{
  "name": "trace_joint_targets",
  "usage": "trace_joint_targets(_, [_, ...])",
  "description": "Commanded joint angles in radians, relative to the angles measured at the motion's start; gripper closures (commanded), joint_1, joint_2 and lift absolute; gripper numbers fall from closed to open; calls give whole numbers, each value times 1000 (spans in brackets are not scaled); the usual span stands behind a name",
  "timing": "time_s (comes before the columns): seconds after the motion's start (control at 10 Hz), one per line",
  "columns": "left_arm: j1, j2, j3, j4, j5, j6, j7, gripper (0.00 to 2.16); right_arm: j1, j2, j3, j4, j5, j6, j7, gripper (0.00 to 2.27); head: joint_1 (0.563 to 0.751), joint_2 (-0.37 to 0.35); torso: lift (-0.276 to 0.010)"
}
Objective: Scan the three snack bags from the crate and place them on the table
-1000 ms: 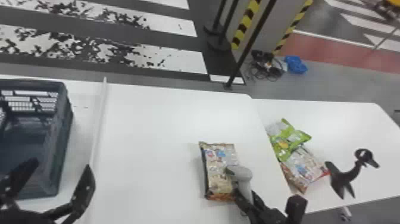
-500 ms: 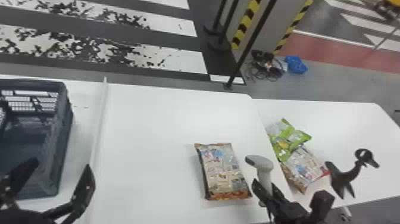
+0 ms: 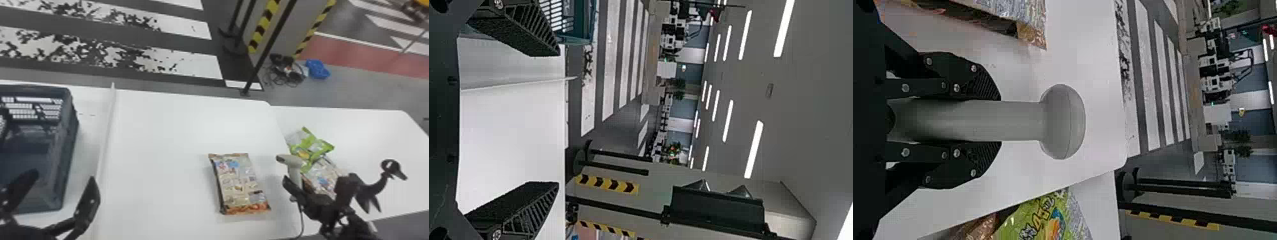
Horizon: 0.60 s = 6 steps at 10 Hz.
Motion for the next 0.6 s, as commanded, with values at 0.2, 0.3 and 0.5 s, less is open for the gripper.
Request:
trace_joint_targets(0.2, [-9, 2, 4, 2, 0, 0, 0, 66, -85, -19, 67, 141, 82, -19, -46, 2196, 695, -350, -37])
trace_joint_targets(0.3, [-14, 2, 9, 3, 5, 3, -2, 66, -87, -19, 71, 144, 82, -19, -58, 2155, 695, -350, -37])
trace_joint_targets(0.5, [-30, 0, 11, 14, 10, 15, -2, 66, -88, -17, 73, 141, 80, -28, -75, 370, 695, -350, -37])
